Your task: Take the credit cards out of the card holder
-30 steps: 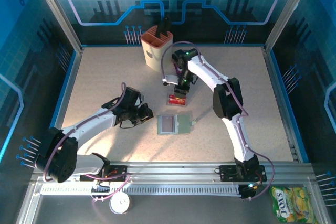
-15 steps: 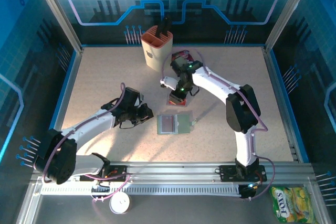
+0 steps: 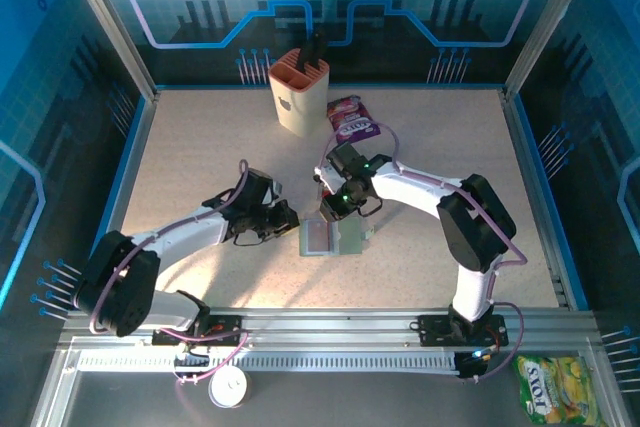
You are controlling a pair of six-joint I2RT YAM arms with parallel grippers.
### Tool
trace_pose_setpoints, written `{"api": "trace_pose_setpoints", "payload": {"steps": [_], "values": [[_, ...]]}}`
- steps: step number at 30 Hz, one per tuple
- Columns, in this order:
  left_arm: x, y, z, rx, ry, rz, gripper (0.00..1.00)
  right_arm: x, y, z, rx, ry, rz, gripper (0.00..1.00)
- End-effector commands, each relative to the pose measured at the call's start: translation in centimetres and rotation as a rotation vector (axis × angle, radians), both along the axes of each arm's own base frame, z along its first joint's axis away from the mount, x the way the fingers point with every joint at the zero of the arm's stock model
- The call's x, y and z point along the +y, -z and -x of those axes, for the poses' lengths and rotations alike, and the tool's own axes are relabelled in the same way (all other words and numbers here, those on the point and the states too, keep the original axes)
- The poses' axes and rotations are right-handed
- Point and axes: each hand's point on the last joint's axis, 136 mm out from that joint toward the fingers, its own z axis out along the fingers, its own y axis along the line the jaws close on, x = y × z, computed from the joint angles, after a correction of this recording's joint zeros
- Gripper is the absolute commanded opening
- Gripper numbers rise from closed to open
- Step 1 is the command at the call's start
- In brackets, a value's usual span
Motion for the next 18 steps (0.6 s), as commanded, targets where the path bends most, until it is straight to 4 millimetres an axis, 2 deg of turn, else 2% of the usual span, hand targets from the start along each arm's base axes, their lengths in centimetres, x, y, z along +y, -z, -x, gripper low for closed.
{"api": "trace_pose_setpoints", "payload": {"steps": [1, 11, 18], "values": [[-0.5, 0.6, 0.5, 0.027, 0.011, 0.019, 0.11, 0.0, -0.1, -1.6, -0.045, 0.088, 0.0, 0.27], [-0.5, 0.8, 0.2, 0.026, 0.006, 0.009, 0.11, -3.4, 1.7, -4.3, -0.096, 0.158, 0.124, 0.27], [-0.4, 0.9, 0.0, 0.028, -0.002, 0.003, 0.11, -3.9, 2.0, -5.6, -0.12, 0.166, 0.157, 0.27]]}}
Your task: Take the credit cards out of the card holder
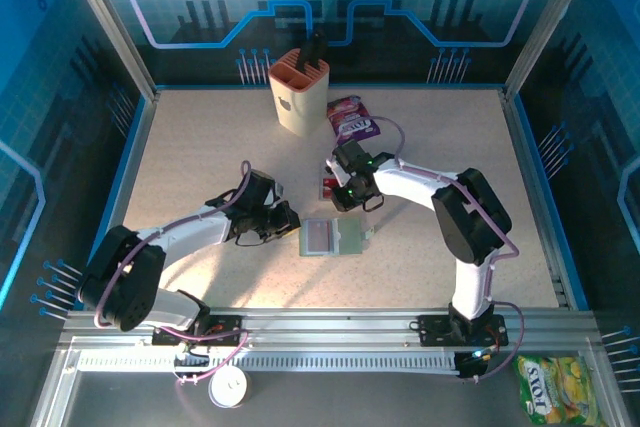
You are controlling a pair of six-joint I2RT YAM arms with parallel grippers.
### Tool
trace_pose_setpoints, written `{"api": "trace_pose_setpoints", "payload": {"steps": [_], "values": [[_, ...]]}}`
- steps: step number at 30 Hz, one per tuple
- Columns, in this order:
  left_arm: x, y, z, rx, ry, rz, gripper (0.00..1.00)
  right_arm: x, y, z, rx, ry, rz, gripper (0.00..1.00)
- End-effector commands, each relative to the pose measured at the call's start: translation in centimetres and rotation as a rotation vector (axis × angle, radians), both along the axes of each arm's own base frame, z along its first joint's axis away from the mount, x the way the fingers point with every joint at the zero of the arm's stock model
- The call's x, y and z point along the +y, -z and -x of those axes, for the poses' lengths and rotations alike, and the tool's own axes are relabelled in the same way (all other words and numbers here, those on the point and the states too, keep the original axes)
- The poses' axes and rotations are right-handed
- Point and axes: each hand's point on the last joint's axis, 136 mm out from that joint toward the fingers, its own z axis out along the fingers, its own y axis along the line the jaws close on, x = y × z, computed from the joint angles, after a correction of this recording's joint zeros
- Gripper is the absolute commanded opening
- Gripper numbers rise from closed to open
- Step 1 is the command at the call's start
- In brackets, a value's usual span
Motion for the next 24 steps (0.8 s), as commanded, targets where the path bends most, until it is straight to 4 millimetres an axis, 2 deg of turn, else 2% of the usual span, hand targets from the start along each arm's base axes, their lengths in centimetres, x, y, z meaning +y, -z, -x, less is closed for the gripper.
{"api": "trace_pose_setpoints", "payload": {"steps": [1, 6, 12, 15, 24], "values": [[-0.3, 0.3, 0.1, 0.011, 0.006, 0.004, 0.11, -0.3, -0.2, -1.4, -0.03, 0.009, 0.024, 0.27], [-0.4, 0.2, 0.0, 0.017, 0.001, 0.012, 0.11, -0.4, -0.4, -1.6, -0.035, 0.012, 0.028, 0.27], [-0.9, 0.5, 0.4, 0.033, 0.015, 0.015, 0.11, 0.7, -2.3, -0.7, -0.038, 0.018, -0.058, 0.27], [-1.2, 1.0, 0.8, 0.046, 0.023, 0.013, 0.1, 1.4, -3.4, 0.3, -0.01, 0.053, -0.133, 0.27], [-1.4, 1.9, 1.1, 0.072, 0.038, 0.006, 0.07, 4.4, -4.4, 4.6, 0.173, 0.185, -0.397, 0.27]]}}
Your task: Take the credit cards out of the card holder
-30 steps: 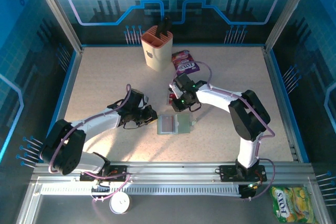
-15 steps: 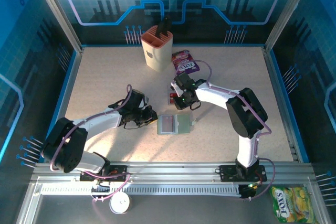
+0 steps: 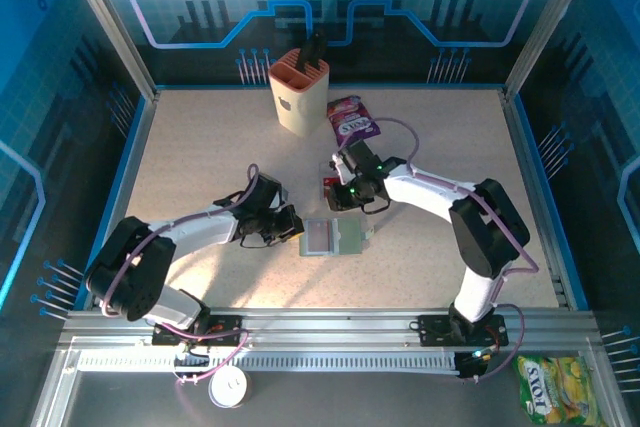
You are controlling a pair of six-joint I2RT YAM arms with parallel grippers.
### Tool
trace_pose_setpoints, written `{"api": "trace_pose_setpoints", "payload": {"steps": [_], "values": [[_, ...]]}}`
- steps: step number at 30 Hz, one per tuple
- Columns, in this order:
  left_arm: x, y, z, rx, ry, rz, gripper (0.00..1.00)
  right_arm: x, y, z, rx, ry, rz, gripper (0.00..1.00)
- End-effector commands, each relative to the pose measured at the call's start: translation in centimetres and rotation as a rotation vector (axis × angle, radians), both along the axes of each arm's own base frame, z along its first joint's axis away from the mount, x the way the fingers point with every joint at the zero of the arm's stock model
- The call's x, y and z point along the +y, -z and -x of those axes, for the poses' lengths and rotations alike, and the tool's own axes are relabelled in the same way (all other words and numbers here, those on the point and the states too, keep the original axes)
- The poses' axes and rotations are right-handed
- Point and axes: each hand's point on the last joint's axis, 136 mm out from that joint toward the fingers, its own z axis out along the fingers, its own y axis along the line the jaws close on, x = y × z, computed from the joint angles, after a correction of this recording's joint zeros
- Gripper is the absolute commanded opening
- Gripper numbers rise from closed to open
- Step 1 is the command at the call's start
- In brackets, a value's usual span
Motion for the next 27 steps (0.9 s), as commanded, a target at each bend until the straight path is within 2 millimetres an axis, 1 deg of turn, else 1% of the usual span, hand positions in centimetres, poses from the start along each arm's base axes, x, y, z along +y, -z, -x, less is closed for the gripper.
{"api": "trace_pose_setpoints", "payload": {"steps": [1, 4, 7, 10, 13, 18, 24, 27], "values": [[-0.4, 0.3, 0.5, 0.025, 0.021, 0.012, 0.06, 2.1, -1.1, 2.1, 0.096, 0.054, -0.151, 0.27], [0.1, 0.9, 0.8, 0.049, 0.015, -0.021, 0.05, 2.6, -1.1, 3.4, 0.157, 0.082, -0.2, 0.27], [0.4, 1.3, 1.2, 0.062, 0.017, -0.039, 0.05, 3.4, -1.0, 4.7, 0.21, 0.064, -0.234, 0.26], [0.4, 1.7, 1.5, 0.074, 0.025, -0.037, 0.05, 3.5, -0.3, 5.6, 0.258, 0.052, -0.235, 0.26], [0.4, 2.1, 1.6, 0.094, 0.037, -0.047, 0.05, 3.8, 0.2, 6.4, 0.297, 0.036, -0.243, 0.29], [0.1, 2.6, 1.8, 0.116, 0.045, -0.037, 0.05, 4.1, 0.9, 7.2, 0.322, 0.02, -0.235, 0.34], [0.5, 3.0, 1.9, 0.133, 0.036, -0.062, 0.05, 4.4, 1.7, 8.0, 0.358, 0.015, -0.214, 0.37], [0.6, 3.2, 2.0, 0.137, 0.037, -0.07, 0.05, 4.5, 2.1, 8.0, 0.37, 0.016, -0.2, 0.37]]}}
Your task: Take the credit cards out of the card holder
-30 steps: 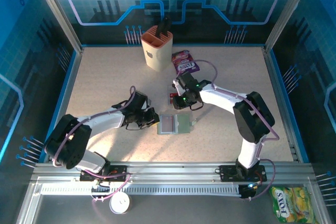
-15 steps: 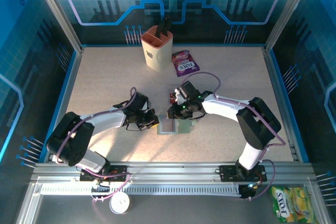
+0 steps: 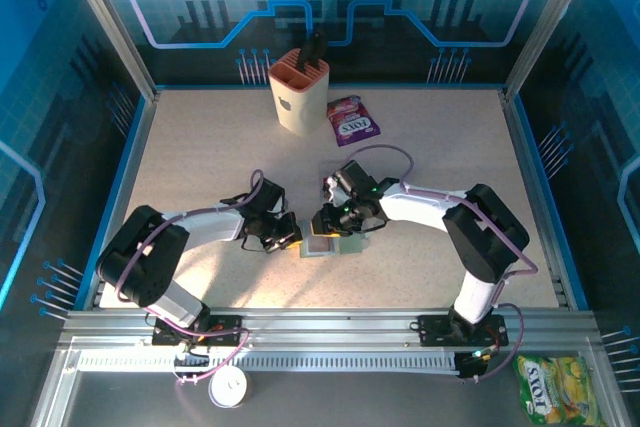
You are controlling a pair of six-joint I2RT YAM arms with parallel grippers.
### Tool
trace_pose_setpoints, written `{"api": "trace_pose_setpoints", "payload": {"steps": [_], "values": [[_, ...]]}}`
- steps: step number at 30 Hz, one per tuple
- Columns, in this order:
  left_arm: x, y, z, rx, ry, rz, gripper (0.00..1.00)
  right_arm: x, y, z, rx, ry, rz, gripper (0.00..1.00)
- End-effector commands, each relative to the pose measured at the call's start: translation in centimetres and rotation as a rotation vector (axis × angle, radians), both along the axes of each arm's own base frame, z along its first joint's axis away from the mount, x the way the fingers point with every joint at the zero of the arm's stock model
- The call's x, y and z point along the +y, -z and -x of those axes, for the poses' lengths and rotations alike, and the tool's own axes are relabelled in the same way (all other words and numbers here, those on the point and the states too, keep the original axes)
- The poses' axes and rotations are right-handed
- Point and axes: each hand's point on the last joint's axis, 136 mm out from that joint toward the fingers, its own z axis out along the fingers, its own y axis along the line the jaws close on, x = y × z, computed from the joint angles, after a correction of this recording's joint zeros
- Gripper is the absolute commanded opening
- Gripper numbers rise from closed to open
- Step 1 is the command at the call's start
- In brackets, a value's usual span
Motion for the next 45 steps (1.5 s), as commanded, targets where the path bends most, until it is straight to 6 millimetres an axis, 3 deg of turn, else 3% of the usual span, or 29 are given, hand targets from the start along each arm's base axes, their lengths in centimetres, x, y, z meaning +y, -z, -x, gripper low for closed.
{"api": "trace_pose_setpoints", "payload": {"steps": [1, 15, 30, 45], "values": [[0.1, 0.5, 0.7, 0.033, 0.03, -0.022, 0.05, 0.4, 0.7, 0.9, 0.045, -0.019, 0.017, 0.38], [0.0, 0.7, 0.3, 0.024, 0.04, -0.036, 0.05, 0.6, 1.4, 0.3, 0.05, -0.021, 0.047, 0.4], [0.2, 0.7, 0.3, 0.022, 0.035, -0.041, 0.05, -1.6, 1.9, 0.1, 0.018, 0.014, 0.142, 0.4], [0.3, 0.5, -0.1, 0.01, 0.031, -0.049, 0.05, -2.3, 1.9, 0.0, 0.021, 0.032, 0.13, 0.4]]}}
